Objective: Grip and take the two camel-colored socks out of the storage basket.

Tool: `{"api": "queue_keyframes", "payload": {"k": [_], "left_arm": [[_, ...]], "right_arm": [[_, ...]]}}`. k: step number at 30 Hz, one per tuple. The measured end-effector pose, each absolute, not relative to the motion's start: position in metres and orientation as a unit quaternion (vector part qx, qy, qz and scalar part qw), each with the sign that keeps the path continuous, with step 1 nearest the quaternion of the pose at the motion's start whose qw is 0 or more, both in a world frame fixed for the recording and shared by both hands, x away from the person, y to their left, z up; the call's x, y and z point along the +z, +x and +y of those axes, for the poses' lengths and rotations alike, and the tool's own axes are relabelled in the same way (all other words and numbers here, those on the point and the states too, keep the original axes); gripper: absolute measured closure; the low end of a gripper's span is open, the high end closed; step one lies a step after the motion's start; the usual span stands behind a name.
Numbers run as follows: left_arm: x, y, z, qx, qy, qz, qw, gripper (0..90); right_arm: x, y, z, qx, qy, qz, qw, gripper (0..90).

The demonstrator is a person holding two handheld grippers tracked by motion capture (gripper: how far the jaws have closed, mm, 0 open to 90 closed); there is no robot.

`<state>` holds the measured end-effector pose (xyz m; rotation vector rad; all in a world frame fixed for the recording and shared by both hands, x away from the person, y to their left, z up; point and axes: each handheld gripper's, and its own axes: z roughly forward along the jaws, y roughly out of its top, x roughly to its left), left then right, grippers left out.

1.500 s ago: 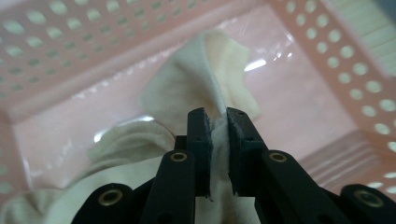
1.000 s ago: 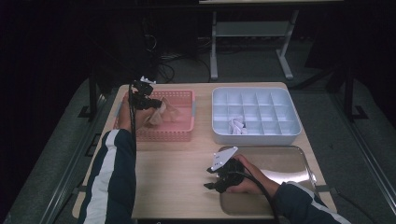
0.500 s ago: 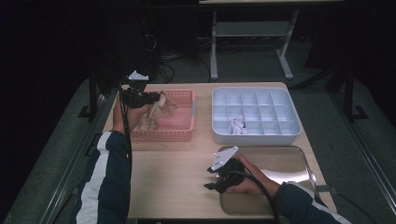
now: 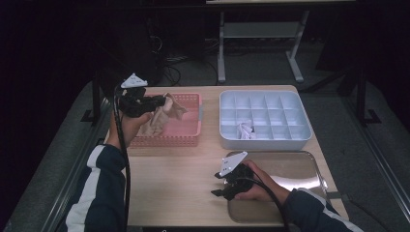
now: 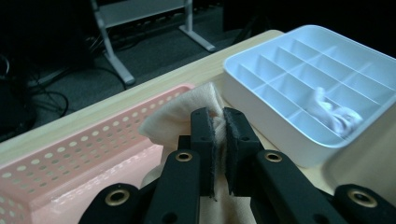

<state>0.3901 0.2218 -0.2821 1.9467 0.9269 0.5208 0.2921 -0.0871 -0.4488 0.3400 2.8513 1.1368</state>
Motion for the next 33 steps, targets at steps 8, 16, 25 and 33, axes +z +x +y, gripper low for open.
{"api": "queue_keyframes", "payload": {"k": [8, 16, 25, 33], "left_arm": [[-0.275, 0.343, 0.211, 0.209, 0.804, 0.318, 0.457, 82.7], [-0.287, 0.304, 0.204, 0.185, 0.813, 0.283, 0.475, 82.6], [-0.341, 0.272, 0.198, 0.102, 0.839, 0.262, 0.466, 82.4], [-0.394, 0.259, 0.198, 0.071, 0.859, 0.271, 0.428, 81.0]], "right_arm": [[-0.447, 0.290, -0.086, 0.368, 0.117, 0.922, 0.021, 38.4], [-0.446, 0.290, -0.087, 0.368, 0.116, 0.922, 0.024, 38.5], [-0.439, 0.289, -0.090, 0.374, 0.101, 0.921, 0.044, 38.2], [-0.429, 0.287, -0.088, 0.399, 0.103, 0.910, 0.046, 38.7]]}}
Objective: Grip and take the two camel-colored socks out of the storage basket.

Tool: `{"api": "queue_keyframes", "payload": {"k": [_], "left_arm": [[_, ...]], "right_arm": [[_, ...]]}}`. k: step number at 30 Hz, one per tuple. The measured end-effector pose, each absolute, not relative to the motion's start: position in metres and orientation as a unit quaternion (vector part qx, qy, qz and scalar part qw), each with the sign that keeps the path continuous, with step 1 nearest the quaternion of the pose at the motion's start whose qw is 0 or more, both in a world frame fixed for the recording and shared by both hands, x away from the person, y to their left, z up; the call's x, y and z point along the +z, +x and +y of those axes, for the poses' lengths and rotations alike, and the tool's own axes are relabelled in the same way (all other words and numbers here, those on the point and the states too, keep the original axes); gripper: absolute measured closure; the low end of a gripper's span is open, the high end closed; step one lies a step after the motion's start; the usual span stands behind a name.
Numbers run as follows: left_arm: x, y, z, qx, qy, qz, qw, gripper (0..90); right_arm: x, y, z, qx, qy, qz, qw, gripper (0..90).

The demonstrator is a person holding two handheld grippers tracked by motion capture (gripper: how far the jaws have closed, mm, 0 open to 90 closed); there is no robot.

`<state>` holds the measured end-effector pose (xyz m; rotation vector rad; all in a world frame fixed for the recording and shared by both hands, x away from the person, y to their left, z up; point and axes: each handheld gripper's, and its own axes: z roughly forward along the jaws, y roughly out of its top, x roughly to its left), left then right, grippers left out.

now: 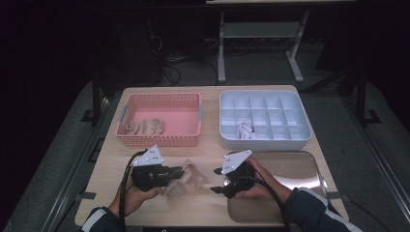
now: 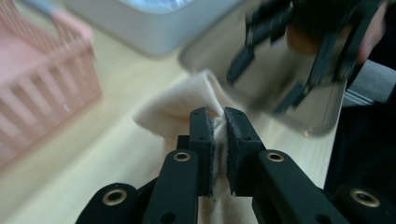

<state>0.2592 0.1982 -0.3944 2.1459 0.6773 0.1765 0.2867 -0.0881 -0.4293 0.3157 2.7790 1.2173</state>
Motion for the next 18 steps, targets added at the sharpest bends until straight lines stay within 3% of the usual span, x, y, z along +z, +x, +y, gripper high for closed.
{"api": "queue_keyframes", "payload": {"k": [4, 7, 9, 11, 13, 15, 17, 18], "left_arm": [[-0.411, 0.258, 0.201, 0.076, 0.869, 0.272, 0.407, 78.5], [-0.415, 0.261, 0.208, 0.100, 0.864, 0.292, 0.397, 66.5], [-0.416, 0.262, 0.210, 0.108, 0.861, 0.301, 0.395, 55.3], [-0.415, 0.263, 0.220, 0.121, 0.851, 0.317, 0.400, 48.6], [-0.416, 0.263, 0.225, 0.127, 0.851, 0.323, 0.394, 39.8], [-0.419, 0.262, 0.230, 0.132, 0.856, 0.319, 0.385, 39.0], [-0.425, 0.261, 0.233, 0.134, 0.862, 0.323, 0.367, 40.0], [-0.429, 0.262, 0.234, 0.132, 0.865, 0.323, 0.361, 41.3]], "right_arm": [[-0.432, 0.287, -0.077, 0.392, 0.089, 0.914, 0.054, 39.5], [-0.434, 0.291, -0.067, 0.389, 0.086, 0.915, 0.070, 42.8], [-0.435, 0.292, -0.061, 0.392, 0.101, 0.912, 0.063, 52.3], [-0.435, 0.293, -0.056, 0.398, 0.087, 0.911, 0.069, 68.8], [-0.436, 0.294, -0.049, 0.402, 0.081, 0.910, 0.062, 76.4], [-0.439, 0.298, -0.042, 0.393, 0.078, 0.912, 0.082, 78.2], [-0.444, 0.300, -0.034, 0.391, 0.093, 0.913, 0.063, 76.6], [-0.449, 0.303, -0.031, 0.385, 0.083, 0.916, 0.075, 76.8]]}}
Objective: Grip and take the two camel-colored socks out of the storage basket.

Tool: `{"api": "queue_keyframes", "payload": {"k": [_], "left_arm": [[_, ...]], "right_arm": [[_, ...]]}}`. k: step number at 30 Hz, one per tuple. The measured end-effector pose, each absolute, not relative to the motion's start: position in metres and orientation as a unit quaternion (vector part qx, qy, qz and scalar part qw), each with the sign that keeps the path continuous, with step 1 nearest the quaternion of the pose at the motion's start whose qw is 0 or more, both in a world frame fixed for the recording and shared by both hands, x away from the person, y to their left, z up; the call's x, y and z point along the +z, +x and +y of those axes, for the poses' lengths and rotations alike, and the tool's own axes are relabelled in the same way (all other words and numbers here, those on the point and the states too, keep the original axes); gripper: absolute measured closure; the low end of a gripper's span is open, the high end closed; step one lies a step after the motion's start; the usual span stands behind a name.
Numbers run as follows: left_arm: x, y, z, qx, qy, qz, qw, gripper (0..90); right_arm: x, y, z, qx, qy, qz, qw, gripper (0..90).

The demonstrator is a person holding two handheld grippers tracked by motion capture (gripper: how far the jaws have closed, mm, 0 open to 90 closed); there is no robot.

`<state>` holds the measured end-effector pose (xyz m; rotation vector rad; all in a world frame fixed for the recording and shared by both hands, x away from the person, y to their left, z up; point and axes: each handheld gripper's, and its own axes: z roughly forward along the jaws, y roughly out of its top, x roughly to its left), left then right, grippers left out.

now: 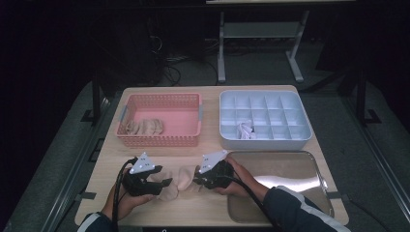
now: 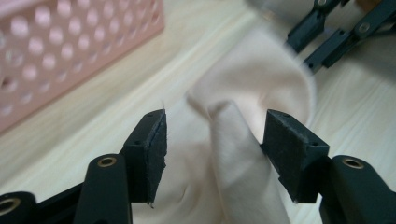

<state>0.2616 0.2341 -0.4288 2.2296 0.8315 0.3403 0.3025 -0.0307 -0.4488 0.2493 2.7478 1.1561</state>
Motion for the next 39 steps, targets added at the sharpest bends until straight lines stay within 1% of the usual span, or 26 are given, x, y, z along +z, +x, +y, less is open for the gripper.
{"api": "queue_keyframes", "payload": {"k": [2, 3, 4, 7, 9, 11, 13, 17, 18, 21, 22, 23, 24, 25, 26, 28, 32, 35, 36, 38, 39], "left_arm": [[-0.437, 0.263, 0.236, 0.138, 0.873, 0.323, 0.338, 45.4], [-0.437, 0.263, 0.236, 0.138, 0.873, 0.323, 0.338, 47.9], [-0.443, 0.266, 0.237, 0.139, 0.878, 0.325, 0.323, 48.4], [-0.450, 0.273, 0.241, 0.140, 0.875, 0.338, 0.317, 51.4], [-0.454, 0.277, 0.244, 0.144, 0.877, 0.340, 0.306, 50.5], [-0.456, 0.281, 0.247, 0.135, 0.873, 0.345, 0.317, 50.6], [-0.459, 0.286, 0.250, 0.124, 0.863, 0.364, 0.328, 49.5], [-0.460, 0.291, 0.252, 0.130, 0.860, 0.366, 0.332, 46.9], [-0.458, 0.292, 0.250, 0.146, 0.860, 0.364, 0.326, 44.0], [-0.446, 0.283, 0.240, 0.150, 0.857, 0.341, 0.357, 38.3], [-0.439, 0.278, 0.233, 0.151, 0.857, 0.326, 0.370, 37.2], [-0.439, 0.278, 0.233, 0.151, 0.857, 0.326, 0.370, 36.8], [-0.427, 0.267, 0.218, 0.142, 0.858, 0.291, 0.399, 36.3], [-0.424, 0.262, 0.209, 0.139, 0.862, 0.273, 0.405, 36.4], [-0.422, 0.257, 0.200, 0.137, 0.867, 0.258, 0.405, 35.6], [-0.421, 0.246, 0.182, 0.115, 0.872, 0.233, 0.415, 36.1], [-0.430, 0.233, 0.158, 0.083, 0.892, 0.196, 0.399, 37.2], [-0.436, 0.231, 0.153, 0.078, 0.901, 0.184, 0.385, 44.3], [-0.442, 0.230, 0.151, 0.072, 0.904, 0.184, 0.379, 49.3], [-0.444, 0.232, 0.152, 0.076, 0.907, 0.186, 0.371, 56.8], [-0.444, 0.232, 0.152, 0.076, 0.907, 0.186, 0.371, 63.3]], "right_arm": [[-0.456, 0.305, -0.025, 0.377, 0.085, 0.920, 0.064, 76.8], [-0.459, 0.306, -0.023, 0.371, 0.087, 0.922, 0.066, 76.3], [-0.461, 0.306, -0.021, 0.366, 0.090, 0.924, 0.068, 75.9], [-0.464, 0.307, -0.021, 0.363, 0.093, 0.925, 0.058, 74.2], [-0.464, 0.309, -0.022, 0.360, 0.093, 0.926, 0.056, 74.1], [-0.465, 0.309, -0.023, 0.359, 0.096, 0.927, 0.051, 74.5], [-0.464, 0.307, -0.025, 0.355, 0.095, 0.929, 0.045, 74.6], [-0.462, 0.304, -0.032, 0.347, 0.085, 0.934, 0.029, 74.1], [-0.462, 0.304, -0.034, 0.346, 0.086, 0.934, 0.026, 74.1], [-0.462, 0.302, -0.039, 0.345, 0.088, 0.934, 0.020, 73.9], [-0.462, 0.301, -0.040, 0.343, 0.086, 0.935, 0.020, 74.0], [-0.461, 0.300, -0.040, 0.341, 0.088, 0.936, 0.020, 73.9], [-0.461, 0.299, -0.041, 0.340, 0.084, 0.936, 0.020, 74.0], [-0.461, 0.299, -0.042, 0.341, 0.084, 0.936, 0.020, 74.0], [-0.462, 0.299, -0.043, 0.342, 0.085, 0.936, 0.018, 73.9], [-0.462, 0.298, -0.045, 0.341, 0.087, 0.936, 0.020, 74.0], [-0.461, 0.297, -0.047, 0.340, 0.087, 0.936, 0.022, 74.0], [-0.462, 0.297, -0.048, 0.342, 0.086, 0.936, 0.021, 74.1], [-0.462, 0.297, -0.048, 0.341, 0.086, 0.936, 0.020, 74.1], [-0.461, 0.297, -0.049, 0.339, 0.085, 0.937, 0.021, 74.4], [-0.461, 0.297, -0.049, 0.339, 0.085, 0.937, 0.021, 74.4]]}}
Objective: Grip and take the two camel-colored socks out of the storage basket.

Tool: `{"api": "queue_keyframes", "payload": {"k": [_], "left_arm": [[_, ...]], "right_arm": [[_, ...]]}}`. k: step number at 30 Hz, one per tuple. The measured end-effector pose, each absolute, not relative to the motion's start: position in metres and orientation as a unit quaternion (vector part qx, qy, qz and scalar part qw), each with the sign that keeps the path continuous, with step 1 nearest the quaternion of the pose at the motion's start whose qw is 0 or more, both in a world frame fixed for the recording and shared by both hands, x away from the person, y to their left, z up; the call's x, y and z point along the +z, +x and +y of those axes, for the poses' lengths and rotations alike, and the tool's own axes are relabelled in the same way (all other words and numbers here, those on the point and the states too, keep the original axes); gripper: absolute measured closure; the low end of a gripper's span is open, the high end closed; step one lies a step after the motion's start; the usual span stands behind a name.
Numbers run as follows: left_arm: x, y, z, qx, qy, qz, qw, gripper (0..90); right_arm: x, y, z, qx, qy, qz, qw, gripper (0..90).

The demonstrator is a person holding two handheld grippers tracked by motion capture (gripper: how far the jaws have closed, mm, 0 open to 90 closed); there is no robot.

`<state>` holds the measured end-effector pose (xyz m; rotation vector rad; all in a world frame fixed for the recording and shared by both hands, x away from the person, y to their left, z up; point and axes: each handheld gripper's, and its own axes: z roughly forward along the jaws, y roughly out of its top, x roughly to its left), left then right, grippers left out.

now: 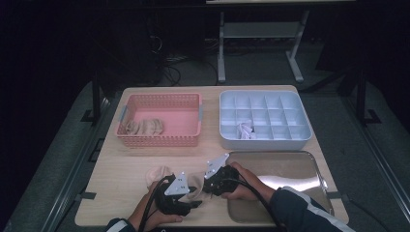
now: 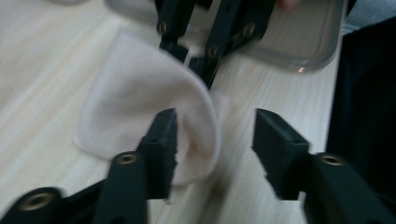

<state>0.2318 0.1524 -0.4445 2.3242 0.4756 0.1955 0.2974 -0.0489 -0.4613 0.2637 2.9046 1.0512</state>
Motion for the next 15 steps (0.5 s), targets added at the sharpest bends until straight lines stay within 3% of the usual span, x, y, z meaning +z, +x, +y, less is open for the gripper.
{"api": "queue_keyframes", "payload": {"k": [4, 7, 15], "left_arm": [[-0.442, 0.237, 0.165, 0.091, 0.892, 0.212, 0.388, 78.2], [-0.440, 0.246, 0.186, 0.113, 0.868, 0.267, 0.402, 87.6], [-0.439, 0.258, 0.211, 0.129, 0.852, 0.309, 0.402, 88.9]], "right_arm": [[-0.461, 0.298, -0.051, 0.337, 0.083, 0.938, 0.017, 74.5], [-0.460, 0.298, -0.054, 0.330, 0.074, 0.941, 0.014, 74.4], [-0.458, 0.297, -0.065, 0.320, 0.052, 0.946, 0.003, 75.9]]}}
